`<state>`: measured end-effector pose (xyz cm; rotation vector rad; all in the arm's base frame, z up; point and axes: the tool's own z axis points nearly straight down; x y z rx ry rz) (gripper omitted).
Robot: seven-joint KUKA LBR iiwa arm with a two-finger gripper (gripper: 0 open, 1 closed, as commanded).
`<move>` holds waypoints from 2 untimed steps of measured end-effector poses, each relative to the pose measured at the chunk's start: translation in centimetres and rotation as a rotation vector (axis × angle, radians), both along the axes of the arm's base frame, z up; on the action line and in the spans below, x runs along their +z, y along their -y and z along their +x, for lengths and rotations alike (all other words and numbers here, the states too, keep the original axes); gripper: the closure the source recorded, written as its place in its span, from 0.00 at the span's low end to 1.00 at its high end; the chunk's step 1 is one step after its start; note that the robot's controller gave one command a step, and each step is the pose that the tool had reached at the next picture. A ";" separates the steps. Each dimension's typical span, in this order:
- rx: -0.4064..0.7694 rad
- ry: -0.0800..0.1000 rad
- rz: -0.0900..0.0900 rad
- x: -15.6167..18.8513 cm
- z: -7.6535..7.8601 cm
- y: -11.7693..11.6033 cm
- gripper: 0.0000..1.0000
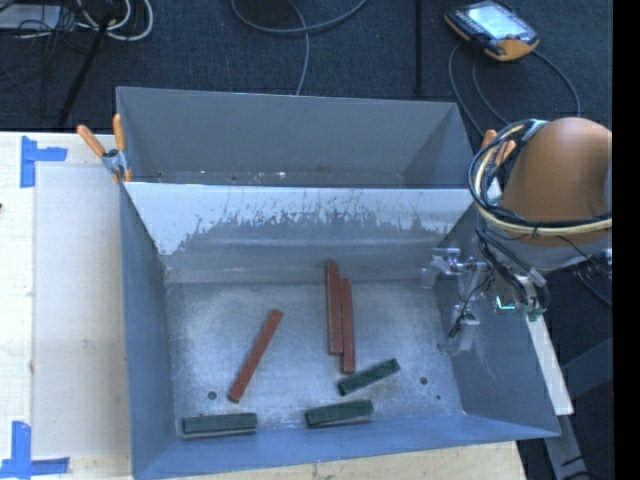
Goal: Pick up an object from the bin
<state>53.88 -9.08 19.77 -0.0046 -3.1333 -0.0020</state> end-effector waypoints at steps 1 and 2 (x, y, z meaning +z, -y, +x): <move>0.003 0.007 -0.001 0.4 0.2 0.0 0.00; 0.156 0.010 0.000 -4.0 -1.8 -1.6 0.00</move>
Offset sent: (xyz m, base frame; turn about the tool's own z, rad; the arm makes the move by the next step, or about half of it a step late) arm -0.0580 0.0463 -0.1277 -0.4555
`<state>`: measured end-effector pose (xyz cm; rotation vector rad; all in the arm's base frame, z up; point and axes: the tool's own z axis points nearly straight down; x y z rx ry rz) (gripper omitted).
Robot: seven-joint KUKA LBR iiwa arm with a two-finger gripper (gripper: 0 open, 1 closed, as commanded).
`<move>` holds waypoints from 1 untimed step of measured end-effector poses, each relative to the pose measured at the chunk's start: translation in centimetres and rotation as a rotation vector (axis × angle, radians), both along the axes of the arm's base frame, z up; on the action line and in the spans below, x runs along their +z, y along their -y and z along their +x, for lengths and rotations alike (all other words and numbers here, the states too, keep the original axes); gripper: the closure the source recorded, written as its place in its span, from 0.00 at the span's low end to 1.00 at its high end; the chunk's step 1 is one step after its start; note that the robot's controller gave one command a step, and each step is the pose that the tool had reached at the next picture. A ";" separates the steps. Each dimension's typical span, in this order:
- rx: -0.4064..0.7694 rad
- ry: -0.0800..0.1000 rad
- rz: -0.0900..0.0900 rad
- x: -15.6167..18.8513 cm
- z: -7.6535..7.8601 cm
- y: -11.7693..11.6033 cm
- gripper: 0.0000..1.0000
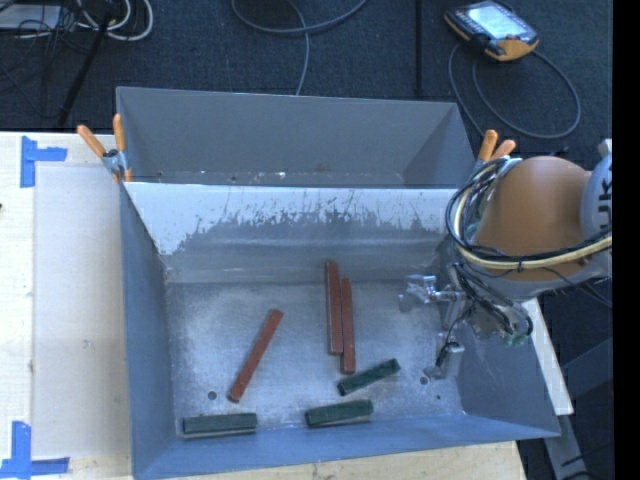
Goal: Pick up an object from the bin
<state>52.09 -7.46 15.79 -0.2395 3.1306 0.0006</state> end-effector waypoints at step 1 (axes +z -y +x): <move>0.102 -0.007 0.001 -2.8 -3.4 -3.0 0.00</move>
Offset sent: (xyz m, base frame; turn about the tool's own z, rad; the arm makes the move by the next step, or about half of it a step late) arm 0.0002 0.0320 -0.0150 -0.6080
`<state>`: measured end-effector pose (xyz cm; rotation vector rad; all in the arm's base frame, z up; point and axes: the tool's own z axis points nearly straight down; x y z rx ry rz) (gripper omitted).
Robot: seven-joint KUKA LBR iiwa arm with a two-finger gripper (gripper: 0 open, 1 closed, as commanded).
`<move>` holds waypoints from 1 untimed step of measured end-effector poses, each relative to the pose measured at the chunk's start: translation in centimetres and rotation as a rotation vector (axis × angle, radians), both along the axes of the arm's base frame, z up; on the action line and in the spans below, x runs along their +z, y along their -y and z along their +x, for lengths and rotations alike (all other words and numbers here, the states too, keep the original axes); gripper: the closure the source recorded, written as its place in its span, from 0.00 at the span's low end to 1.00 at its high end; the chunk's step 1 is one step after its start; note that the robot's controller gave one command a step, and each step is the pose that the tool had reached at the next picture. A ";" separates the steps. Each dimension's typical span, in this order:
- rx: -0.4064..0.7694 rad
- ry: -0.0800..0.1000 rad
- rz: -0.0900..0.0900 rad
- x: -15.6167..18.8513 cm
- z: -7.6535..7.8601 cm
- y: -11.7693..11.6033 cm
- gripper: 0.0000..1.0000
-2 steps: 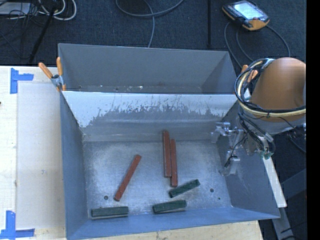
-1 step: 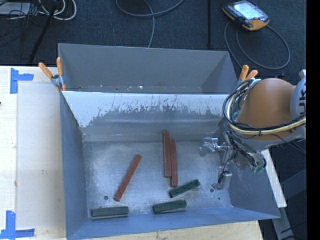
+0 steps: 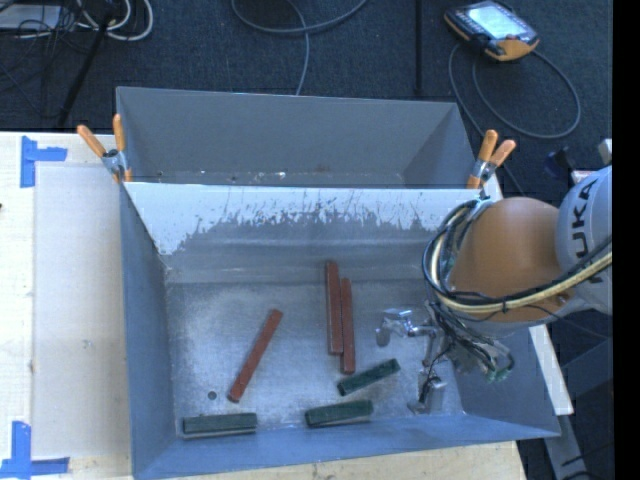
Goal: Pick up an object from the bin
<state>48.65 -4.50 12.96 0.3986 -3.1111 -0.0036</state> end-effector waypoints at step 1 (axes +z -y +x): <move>0.330 0.006 0.000 0.8 2.2 -0.2 0.00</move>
Offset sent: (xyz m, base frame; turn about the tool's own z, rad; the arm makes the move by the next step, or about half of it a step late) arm 0.0177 0.0357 -0.0596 -0.2036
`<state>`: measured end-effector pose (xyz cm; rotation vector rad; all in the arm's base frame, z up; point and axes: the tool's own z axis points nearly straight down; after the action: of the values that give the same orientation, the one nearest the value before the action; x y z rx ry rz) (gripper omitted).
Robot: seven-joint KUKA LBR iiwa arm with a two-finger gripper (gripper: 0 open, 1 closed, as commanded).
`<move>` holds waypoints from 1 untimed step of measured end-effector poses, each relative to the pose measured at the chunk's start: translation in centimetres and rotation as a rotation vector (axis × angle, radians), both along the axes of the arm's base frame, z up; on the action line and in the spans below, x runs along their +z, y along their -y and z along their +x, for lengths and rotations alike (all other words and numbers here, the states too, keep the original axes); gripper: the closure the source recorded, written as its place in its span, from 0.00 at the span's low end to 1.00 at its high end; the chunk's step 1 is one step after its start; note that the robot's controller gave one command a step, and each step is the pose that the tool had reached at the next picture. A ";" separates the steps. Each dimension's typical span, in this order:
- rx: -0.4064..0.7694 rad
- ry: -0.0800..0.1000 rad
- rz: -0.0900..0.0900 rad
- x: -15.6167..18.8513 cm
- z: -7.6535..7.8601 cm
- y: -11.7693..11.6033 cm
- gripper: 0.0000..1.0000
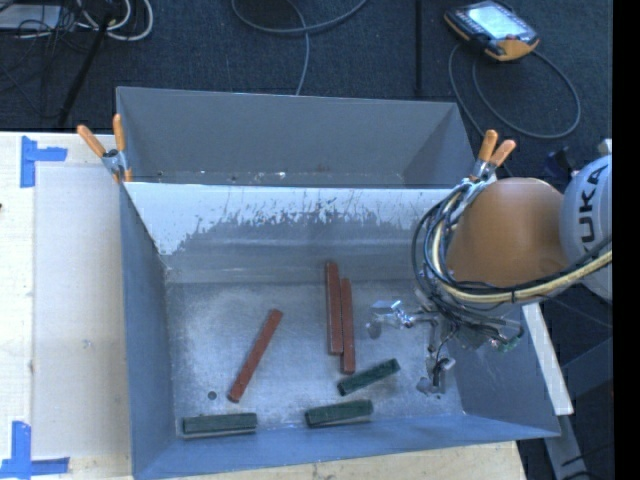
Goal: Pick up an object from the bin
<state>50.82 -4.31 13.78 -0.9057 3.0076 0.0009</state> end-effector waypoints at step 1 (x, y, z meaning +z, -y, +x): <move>0.035 -0.001 0.000 -4.0 -0.2 -1.9 0.00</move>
Offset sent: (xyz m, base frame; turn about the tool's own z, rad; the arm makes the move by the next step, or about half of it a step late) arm -0.0237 0.0439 -0.0678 -0.1103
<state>50.67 -2.40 9.77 -0.9579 2.9926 0.0015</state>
